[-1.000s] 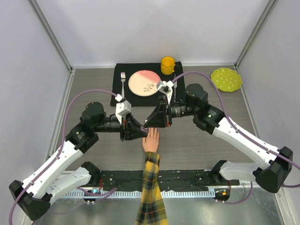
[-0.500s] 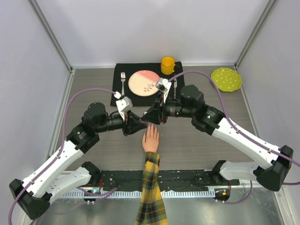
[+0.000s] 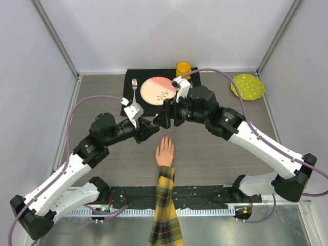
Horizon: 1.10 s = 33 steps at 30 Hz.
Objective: Paint the nails
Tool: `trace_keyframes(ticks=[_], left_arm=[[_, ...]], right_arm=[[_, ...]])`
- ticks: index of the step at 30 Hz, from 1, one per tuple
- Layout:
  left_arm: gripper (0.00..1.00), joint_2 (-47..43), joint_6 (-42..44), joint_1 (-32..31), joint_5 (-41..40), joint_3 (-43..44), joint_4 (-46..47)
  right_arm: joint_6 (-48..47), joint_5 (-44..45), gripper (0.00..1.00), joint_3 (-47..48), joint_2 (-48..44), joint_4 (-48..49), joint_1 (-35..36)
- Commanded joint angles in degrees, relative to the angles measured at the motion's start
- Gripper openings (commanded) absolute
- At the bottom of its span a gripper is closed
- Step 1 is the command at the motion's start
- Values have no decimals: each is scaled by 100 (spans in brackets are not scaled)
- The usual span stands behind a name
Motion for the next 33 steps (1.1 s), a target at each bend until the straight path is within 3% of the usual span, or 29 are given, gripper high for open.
trace_keyframes(ticks=[1, 16, 21, 24, 33], left_arm=[[0, -22, 184, -17, -355, 51, 226], [0, 57, 192, -17, -470, 33, 147], [0, 92, 227, -17, -435, 50, 103], [0, 119, 245, -17, -391, 59, 77], [0, 101, 333, -17, -347, 59, 6]], right_arm=[[240, 169, 67, 339, -32, -175, 40], [82, 213, 64, 506, 126, -34, 164], [47, 266, 49, 655, 205, -122, 164], [38, 257, 45, 761, 266, -139, 164], [20, 82, 44, 902, 416, -254, 172]])
